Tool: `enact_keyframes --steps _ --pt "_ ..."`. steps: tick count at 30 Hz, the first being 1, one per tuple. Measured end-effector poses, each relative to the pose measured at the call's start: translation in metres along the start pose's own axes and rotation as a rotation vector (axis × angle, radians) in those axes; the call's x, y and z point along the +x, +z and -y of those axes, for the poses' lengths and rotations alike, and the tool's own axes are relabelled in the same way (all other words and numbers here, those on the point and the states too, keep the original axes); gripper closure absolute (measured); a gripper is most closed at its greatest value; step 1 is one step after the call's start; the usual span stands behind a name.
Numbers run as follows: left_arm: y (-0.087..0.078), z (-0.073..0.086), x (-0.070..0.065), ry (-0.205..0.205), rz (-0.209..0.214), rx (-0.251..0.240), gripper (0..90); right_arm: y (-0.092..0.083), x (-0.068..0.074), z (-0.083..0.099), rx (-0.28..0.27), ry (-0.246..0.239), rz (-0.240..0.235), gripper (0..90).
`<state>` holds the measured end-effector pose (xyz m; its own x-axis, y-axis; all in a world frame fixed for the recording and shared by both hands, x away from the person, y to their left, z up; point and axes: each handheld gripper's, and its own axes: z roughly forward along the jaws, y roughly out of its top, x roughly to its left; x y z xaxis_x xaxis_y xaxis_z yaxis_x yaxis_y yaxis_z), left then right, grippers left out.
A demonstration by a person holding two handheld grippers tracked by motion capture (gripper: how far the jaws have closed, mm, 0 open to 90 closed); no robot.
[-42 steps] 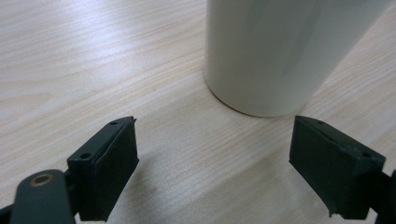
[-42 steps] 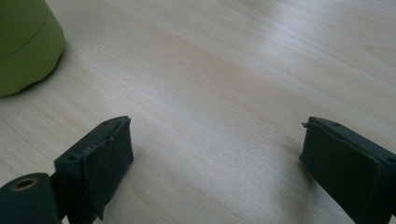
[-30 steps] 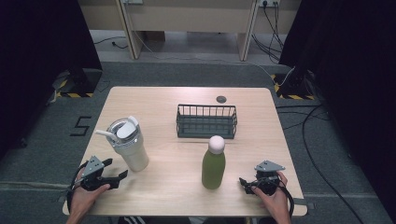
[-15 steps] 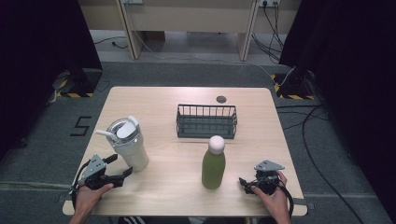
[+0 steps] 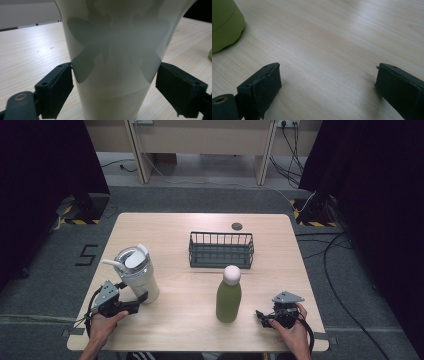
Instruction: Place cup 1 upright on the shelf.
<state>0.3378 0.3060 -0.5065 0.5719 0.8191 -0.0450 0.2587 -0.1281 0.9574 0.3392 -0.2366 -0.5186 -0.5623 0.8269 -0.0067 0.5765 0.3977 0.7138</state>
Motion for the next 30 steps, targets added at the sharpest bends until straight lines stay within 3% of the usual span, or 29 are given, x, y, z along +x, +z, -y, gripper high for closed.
enact_keyframes --steps 14,30 --pt "0.020 0.003 0.000 -0.005 -0.004 -0.035 8.6 0.000 0.000 0.000 0.002 0.002 0.000 6.4" --pt "0.027 0.006 0.003 -0.030 0.014 -0.066 8.6 0.001 0.000 -0.001 0.004 0.003 -0.002 6.0"
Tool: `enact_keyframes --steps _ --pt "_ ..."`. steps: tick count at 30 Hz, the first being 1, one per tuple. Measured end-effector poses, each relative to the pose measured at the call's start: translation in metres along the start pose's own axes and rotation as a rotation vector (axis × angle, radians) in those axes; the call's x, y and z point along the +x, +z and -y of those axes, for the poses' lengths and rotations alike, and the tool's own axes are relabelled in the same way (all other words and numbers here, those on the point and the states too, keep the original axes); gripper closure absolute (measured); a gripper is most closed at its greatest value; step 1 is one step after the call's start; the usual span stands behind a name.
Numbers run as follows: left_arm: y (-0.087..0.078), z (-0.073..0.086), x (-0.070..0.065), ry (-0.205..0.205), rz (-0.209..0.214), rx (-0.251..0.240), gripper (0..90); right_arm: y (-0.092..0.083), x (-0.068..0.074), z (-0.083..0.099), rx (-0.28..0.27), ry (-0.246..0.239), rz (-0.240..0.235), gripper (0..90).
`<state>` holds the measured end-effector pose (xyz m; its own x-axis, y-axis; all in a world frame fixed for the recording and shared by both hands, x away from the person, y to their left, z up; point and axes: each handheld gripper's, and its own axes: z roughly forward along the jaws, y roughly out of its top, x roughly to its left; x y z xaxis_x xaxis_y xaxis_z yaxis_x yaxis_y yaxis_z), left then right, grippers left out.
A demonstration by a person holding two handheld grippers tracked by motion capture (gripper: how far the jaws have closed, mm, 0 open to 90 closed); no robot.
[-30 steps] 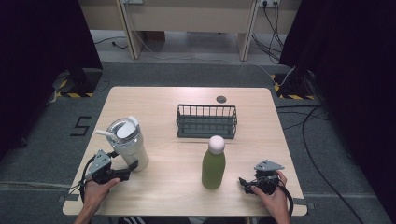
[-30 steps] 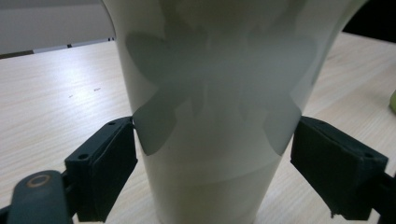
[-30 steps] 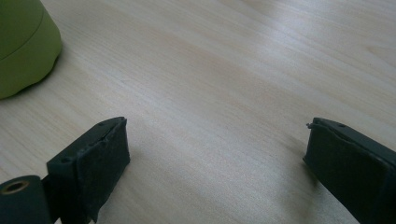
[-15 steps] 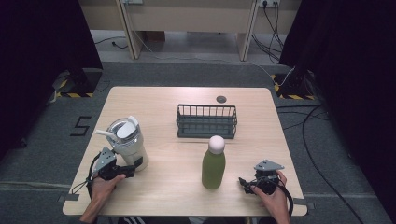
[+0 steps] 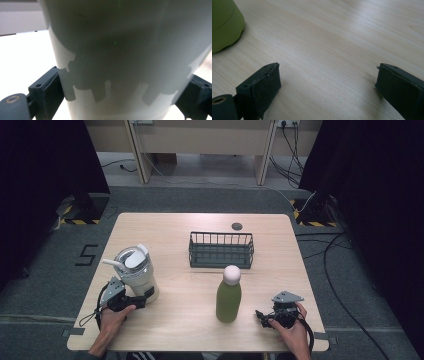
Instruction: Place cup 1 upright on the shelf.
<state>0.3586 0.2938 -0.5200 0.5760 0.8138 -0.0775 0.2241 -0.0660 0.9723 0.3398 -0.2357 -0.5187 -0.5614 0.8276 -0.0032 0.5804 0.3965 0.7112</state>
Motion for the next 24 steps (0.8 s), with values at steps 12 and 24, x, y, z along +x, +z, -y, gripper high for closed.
enact_keyframes --steps 12,24 --pt "0.0023 0.0003 -0.0009 0.014 -0.005 -0.020 9.6 0.0006 -0.0005 -0.0005 -0.001 -0.008 -0.003 5.8" --pt "0.0021 -0.0010 -0.0010 0.031 -0.004 -0.015 10.5 0.0007 -0.0005 -0.0007 0.001 -0.009 -0.002 5.6"
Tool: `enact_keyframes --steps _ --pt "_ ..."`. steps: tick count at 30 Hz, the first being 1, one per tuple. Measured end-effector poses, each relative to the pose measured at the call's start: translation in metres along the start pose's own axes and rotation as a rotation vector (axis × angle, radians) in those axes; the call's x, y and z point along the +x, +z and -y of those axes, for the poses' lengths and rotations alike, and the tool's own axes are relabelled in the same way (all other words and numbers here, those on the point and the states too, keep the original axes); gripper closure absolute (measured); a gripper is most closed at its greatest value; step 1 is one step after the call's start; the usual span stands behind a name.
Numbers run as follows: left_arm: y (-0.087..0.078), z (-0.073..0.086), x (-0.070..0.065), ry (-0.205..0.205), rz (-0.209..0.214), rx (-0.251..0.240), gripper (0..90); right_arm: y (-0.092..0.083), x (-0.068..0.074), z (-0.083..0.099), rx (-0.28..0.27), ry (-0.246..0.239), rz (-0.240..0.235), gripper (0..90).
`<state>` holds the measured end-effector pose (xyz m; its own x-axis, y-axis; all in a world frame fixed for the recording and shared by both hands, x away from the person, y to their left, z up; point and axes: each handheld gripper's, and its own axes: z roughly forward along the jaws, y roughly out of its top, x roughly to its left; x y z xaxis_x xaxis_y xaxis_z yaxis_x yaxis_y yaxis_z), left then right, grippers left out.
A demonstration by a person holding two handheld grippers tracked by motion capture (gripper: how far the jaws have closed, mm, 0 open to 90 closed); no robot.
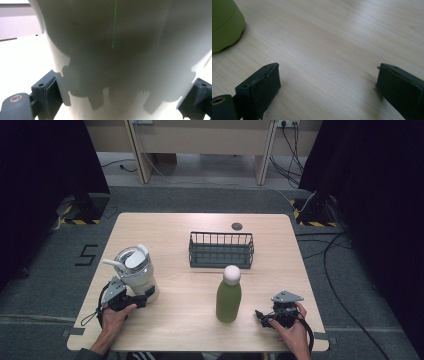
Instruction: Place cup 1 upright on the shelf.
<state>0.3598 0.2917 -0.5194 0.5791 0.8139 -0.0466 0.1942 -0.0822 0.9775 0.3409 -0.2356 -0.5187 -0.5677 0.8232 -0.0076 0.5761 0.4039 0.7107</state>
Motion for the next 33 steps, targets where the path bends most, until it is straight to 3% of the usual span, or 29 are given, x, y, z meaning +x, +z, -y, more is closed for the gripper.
enact_keyframes --steps 6,10,15,18,23,33 --pt "-0.001 -0.002 0.002 -0.022 -0.003 0.004 10.6 0.000 0.000 0.000 0.000 0.002 0.000 5.6" --pt "-0.003 -0.007 0.001 -0.004 -0.011 0.008 10.5 0.000 0.000 0.000 0.001 0.002 0.000 5.6" --pt "-0.004 -0.012 0.000 -0.021 0.001 0.001 10.6 0.000 0.000 0.000 0.000 -0.002 0.000 5.6" --pt "-0.003 -0.018 -0.001 -0.002 0.006 -0.001 10.6 0.000 0.000 0.000 0.001 0.000 0.000 5.3" --pt "0.000 -0.026 -0.004 -0.008 0.028 -0.005 10.6 0.000 0.000 0.000 0.001 -0.001 0.000 5.3" --pt "0.012 -0.048 -0.012 0.016 0.066 0.014 10.6 0.000 0.000 0.000 0.001 0.000 0.000 5.2"
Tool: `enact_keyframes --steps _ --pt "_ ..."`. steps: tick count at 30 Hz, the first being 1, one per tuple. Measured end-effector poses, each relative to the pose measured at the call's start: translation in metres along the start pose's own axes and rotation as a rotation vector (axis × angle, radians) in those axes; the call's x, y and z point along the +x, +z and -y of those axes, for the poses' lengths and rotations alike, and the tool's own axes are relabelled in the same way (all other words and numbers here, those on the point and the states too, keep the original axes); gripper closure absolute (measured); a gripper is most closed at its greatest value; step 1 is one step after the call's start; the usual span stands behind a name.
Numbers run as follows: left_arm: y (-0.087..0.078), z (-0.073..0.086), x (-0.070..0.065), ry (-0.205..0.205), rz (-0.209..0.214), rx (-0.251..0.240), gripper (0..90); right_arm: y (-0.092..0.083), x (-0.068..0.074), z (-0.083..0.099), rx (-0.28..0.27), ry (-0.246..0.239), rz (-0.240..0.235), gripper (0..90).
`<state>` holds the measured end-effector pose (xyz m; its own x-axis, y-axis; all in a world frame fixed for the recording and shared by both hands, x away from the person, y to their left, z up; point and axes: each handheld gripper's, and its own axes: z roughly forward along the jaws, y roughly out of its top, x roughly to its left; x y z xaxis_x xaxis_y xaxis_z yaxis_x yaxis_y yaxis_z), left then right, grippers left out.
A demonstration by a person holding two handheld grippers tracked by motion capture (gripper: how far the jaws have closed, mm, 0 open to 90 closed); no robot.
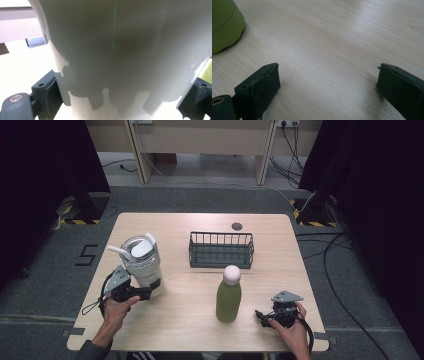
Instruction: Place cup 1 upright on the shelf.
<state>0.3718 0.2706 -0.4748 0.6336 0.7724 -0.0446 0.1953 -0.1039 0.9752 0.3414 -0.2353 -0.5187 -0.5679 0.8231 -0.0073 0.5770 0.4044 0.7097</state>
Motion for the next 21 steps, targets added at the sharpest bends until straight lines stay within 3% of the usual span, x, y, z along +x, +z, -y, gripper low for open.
enact_keyframes --steps 12,21 --pt "0.022 -0.022 0.005 -0.019 0.011 -0.013 10.6 0.000 0.000 0.000 0.001 0.005 0.000 5.0" --pt "0.042 -0.048 0.005 0.014 0.020 -0.007 10.6 0.000 0.000 0.000 0.001 0.003 0.000 4.9"
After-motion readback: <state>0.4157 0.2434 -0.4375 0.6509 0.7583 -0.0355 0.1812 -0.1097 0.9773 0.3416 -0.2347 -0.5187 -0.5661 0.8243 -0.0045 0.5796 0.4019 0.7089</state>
